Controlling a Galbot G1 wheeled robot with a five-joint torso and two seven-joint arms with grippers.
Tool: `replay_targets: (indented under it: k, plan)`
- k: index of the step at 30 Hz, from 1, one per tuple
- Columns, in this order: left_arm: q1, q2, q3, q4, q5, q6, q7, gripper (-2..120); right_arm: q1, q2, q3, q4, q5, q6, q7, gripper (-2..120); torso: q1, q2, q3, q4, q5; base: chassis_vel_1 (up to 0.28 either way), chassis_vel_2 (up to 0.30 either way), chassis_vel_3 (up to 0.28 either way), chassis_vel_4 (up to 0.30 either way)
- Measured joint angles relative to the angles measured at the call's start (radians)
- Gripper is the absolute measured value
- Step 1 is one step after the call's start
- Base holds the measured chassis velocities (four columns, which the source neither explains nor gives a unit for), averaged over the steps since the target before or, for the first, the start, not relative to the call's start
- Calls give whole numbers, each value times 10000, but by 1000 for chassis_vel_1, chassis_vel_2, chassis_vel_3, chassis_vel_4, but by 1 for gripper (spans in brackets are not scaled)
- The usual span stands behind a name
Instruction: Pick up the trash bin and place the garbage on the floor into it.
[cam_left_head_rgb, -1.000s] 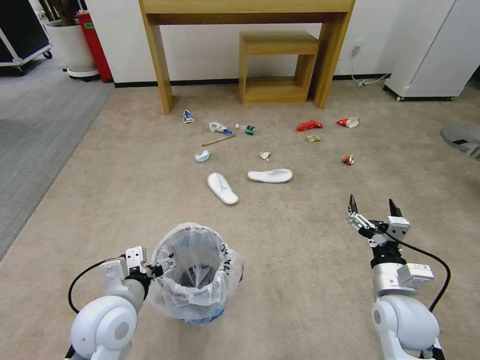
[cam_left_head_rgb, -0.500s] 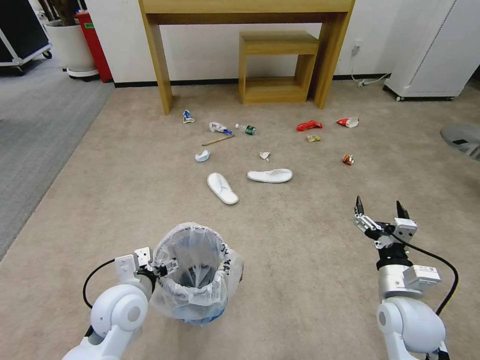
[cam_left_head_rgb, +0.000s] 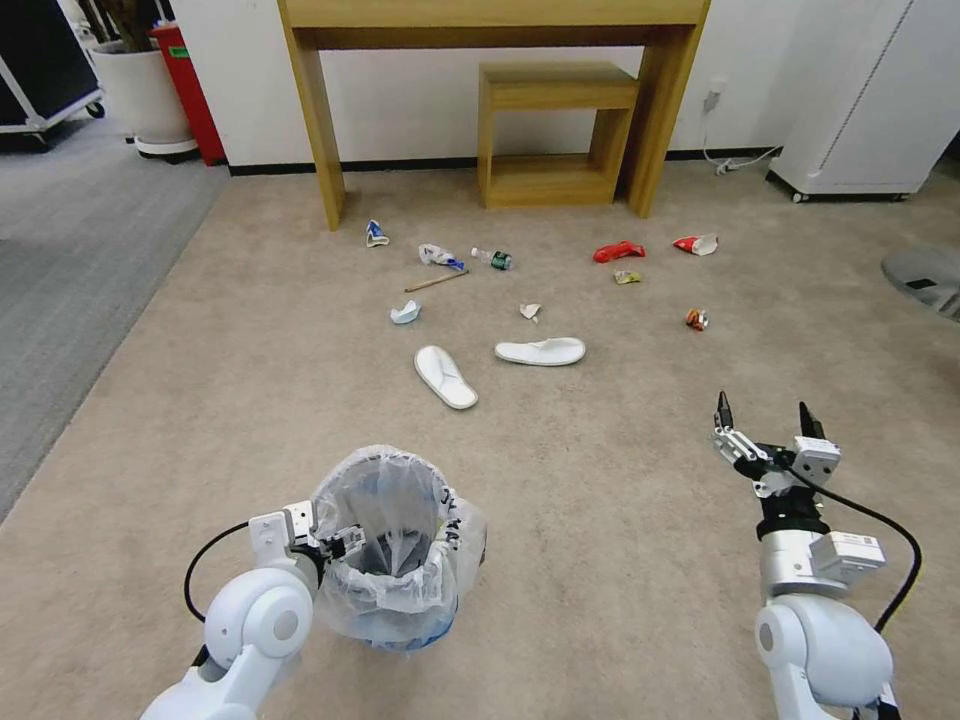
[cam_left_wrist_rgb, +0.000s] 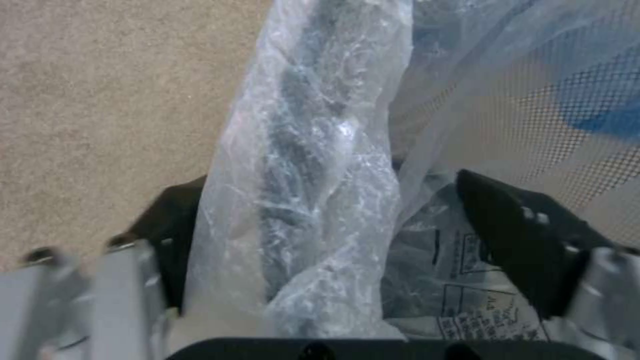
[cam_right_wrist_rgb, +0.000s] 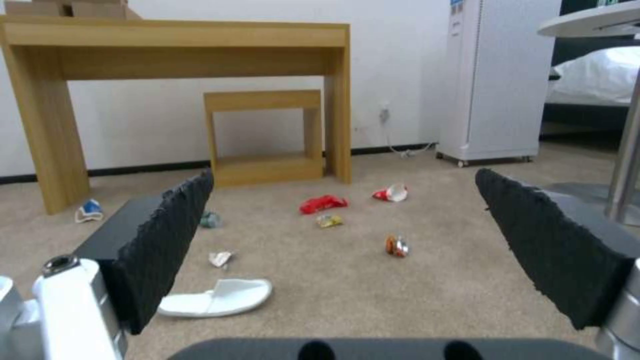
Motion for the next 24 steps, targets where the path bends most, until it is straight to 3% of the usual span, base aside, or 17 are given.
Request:
replay_targets:
  k: [3, 15, 24]
  plan:
    - [13, -11, 20, -2, 29, -3, -1, 76, 14, -2, 0, -3, 14, 8, 1, 100, 0, 0, 0, 0, -1, 0, 0, 0, 0]
    - [236, -58, 359, -67, 163, -16, -163, 25, 109, -50, -32, -125, 26, 92, 2, 100, 0, 3, -3, 2, 4, 0, 0, 0, 0]
    - [273, -124, 453, -52, 267, -19, -156, 5, 131, -62, -44, -158, 26, 115, 1, 100, 0, 4, -2, 1, 1, 0, 0, 0, 0]
